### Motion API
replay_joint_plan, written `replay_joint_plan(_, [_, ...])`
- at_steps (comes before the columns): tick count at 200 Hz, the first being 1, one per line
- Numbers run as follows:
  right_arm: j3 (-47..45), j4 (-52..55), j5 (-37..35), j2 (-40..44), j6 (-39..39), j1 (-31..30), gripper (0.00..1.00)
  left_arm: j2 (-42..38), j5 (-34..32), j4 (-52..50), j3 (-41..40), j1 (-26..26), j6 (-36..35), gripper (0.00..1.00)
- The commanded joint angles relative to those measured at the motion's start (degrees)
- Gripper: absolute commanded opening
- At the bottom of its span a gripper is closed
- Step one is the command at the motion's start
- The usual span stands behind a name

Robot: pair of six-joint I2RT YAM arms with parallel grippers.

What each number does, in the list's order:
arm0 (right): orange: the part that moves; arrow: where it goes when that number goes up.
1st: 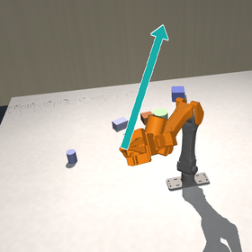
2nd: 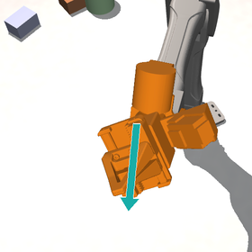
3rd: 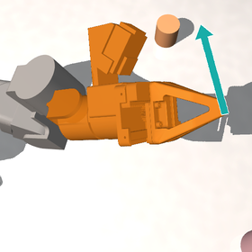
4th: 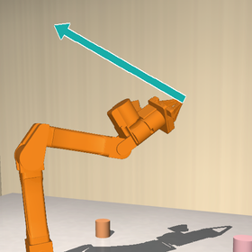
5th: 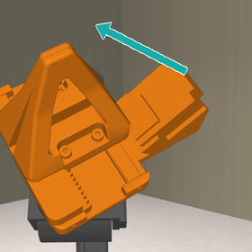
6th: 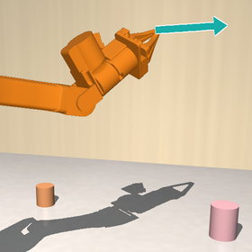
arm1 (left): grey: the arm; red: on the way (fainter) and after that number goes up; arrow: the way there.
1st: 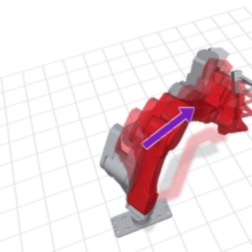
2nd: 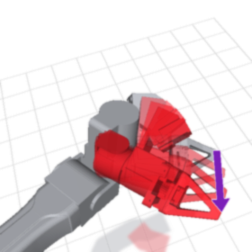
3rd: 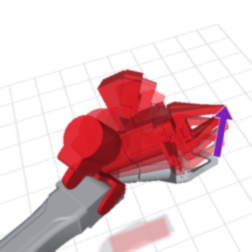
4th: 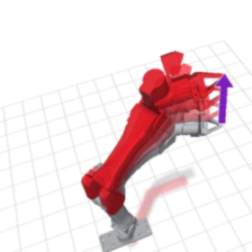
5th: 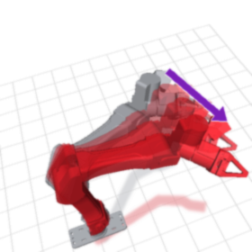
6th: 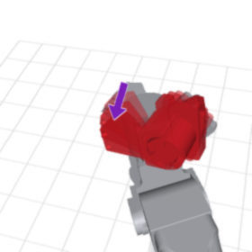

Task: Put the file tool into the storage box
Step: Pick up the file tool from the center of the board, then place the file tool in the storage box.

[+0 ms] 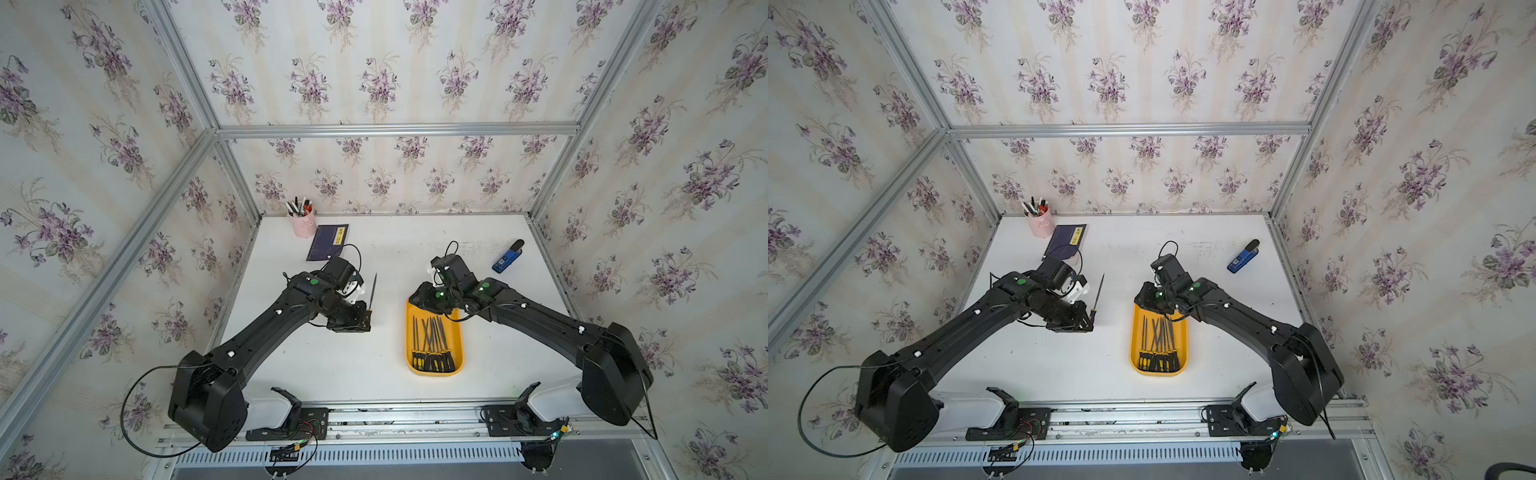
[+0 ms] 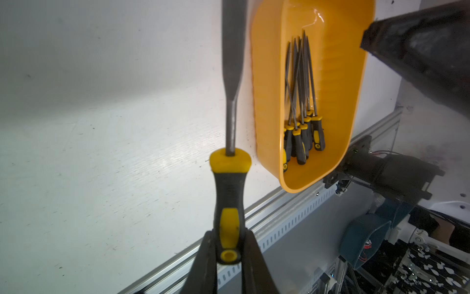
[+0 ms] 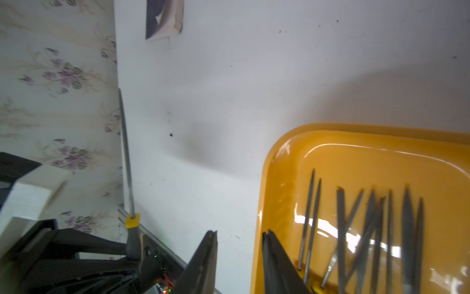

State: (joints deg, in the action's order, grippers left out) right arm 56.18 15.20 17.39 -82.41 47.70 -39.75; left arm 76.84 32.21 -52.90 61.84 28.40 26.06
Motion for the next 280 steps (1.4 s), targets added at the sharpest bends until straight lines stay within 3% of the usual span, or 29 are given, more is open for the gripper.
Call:
replay_joint_plan(1, [0.2, -9.2, 3.3, -0.2, 5.3, -0.1, 0.36, 1.0, 2.7, -0.2, 1.6, 1.5, 0.1, 0.0])
replay_joint_plan(69, [2.5, -9.9, 3.6, -2.7, 4.7, -0.2, 0.36, 1.7, 4.4, 1.9, 2.3, 5.3, 1.9, 0.0])
replay_joint_plan(169, [4.8, -9.6, 5.5, -7.8, 3.5, -0.4, 0.33, 2.3, 5.3, 2.7, 2.3, 7.0, 2.2, 0.0])
replay_joint_plan(185, [5.4, -9.3, 4.8, -8.4, 3.6, -0.4, 0.27, 2.3, 5.5, 2.8, 2.0, 7.1, 2.1, 0.0])
replay_joint_plan(220, [7.0, -7.9, 5.0, -9.6, 2.6, -0.5, 0.0, 2.4, 5.7, 3.1, 1.1, 7.1, 2.1, 0.0])
replay_joint_plan(240, [7.7, -6.4, 5.1, -9.6, 1.6, -0.5, 0.0, 2.4, 5.7, 3.4, 1.0, 7.1, 2.1, 0.01])
replay_joint_plan(253, [8.2, -4.8, 5.1, -9.4, 0.7, -0.4, 0.0, 2.4, 6.2, 4.0, 0.7, 7.0, 2.3, 0.08])
replay_joint_plan(261, [8.8, -2.9, 4.6, -9.4, 0.0, -0.4, 0.0, 2.5, 6.5, 4.3, 0.6, 6.9, 2.5, 0.19])
replay_joint_plan(280, [11.3, 4.6, 2.4, -9.6, -3.3, -0.4, 0.0, 2.6, 7.8, 4.6, 0.9, 6.2, 3.1, 0.64])
